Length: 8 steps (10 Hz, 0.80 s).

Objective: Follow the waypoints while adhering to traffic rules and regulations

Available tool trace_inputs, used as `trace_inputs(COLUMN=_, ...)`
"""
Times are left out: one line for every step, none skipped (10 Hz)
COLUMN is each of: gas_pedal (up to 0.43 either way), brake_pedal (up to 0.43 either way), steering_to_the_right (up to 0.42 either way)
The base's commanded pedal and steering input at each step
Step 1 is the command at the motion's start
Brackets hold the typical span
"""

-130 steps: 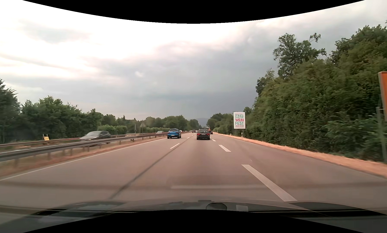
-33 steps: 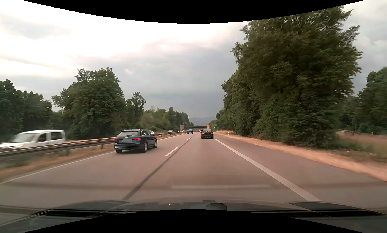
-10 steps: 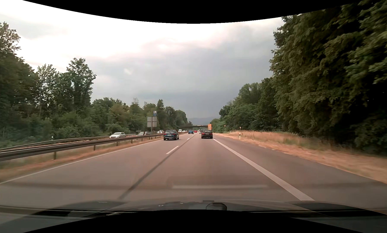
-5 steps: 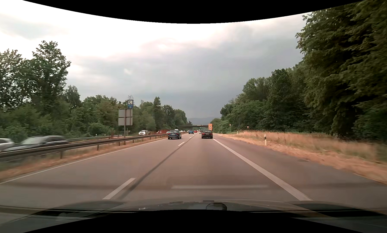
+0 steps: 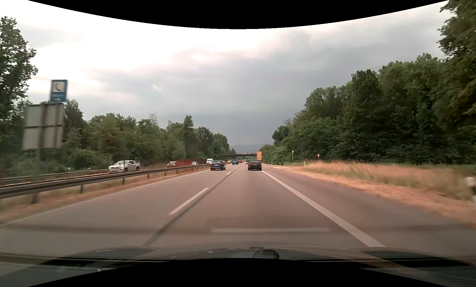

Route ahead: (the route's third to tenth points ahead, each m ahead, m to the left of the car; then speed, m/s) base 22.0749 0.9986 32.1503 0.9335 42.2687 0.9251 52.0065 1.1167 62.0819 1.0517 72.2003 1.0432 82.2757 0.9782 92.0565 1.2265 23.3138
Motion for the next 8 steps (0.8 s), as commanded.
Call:
trace_inputs(gas_pedal=0.150, brake_pedal=0.000, steering_to_the_right=-0.002)
trace_inputs(gas_pedal=0.150, brake_pedal=0.000, steering_to_the_right=-0.001)
trace_inputs(gas_pedal=0.150, brake_pedal=0.000, steering_to_the_right=-0.002)
trace_inputs(gas_pedal=0.150, brake_pedal=0.000, steering_to_the_right=-0.001)
trace_inputs(gas_pedal=0.150, brake_pedal=0.000, steering_to_the_right=-0.001)
trace_inputs(gas_pedal=0.150, brake_pedal=0.000, steering_to_the_right=-0.002)
trace_inputs(gas_pedal=0.150, brake_pedal=0.000, steering_to_the_right=-0.002)
trace_inputs(gas_pedal=0.150, brake_pedal=0.000, steering_to_the_right=-0.001)
